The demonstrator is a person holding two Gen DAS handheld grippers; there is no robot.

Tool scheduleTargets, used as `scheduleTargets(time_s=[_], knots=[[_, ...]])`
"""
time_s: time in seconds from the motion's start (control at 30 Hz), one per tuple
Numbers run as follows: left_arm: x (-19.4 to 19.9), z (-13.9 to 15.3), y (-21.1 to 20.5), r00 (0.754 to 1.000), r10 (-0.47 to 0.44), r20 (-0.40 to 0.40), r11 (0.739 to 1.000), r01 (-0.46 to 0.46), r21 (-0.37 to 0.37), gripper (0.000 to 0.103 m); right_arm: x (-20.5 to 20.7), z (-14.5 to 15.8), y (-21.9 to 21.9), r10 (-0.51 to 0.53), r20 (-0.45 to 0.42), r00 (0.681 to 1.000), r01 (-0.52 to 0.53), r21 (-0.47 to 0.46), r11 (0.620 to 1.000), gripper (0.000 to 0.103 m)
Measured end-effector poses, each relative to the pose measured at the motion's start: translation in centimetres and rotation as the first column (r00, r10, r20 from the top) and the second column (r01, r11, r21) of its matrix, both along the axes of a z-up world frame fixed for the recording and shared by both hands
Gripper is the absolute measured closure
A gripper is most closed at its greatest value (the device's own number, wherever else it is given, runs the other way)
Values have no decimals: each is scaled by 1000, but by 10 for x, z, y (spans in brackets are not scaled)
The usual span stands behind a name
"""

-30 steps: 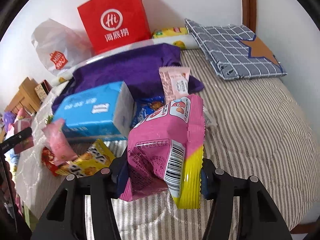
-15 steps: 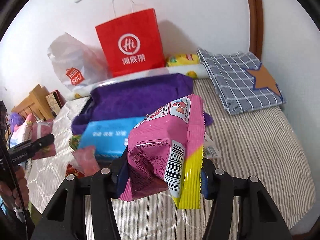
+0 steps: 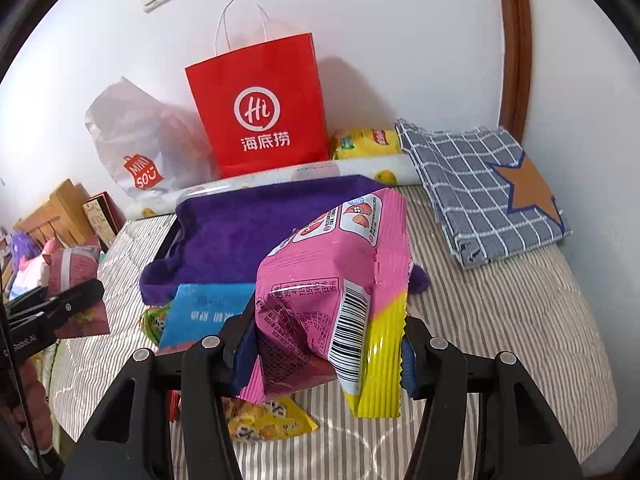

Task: Organize snacks
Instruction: 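Carry both held snacks over the purple towel with both tools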

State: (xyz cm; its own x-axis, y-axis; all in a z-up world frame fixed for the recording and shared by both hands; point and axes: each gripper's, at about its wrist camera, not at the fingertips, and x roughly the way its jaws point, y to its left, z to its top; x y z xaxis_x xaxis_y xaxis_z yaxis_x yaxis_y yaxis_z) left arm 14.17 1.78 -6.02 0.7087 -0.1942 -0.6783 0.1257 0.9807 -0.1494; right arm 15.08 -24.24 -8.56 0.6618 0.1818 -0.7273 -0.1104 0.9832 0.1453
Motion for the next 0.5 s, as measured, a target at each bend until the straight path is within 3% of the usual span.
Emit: scheduleTargets(time_s=[0.5], knots=[[72, 22, 2, 1000, 6, 15, 999, -7, 38, 51, 79, 20, 25, 39, 30, 999, -39, -1, 999, 47]])
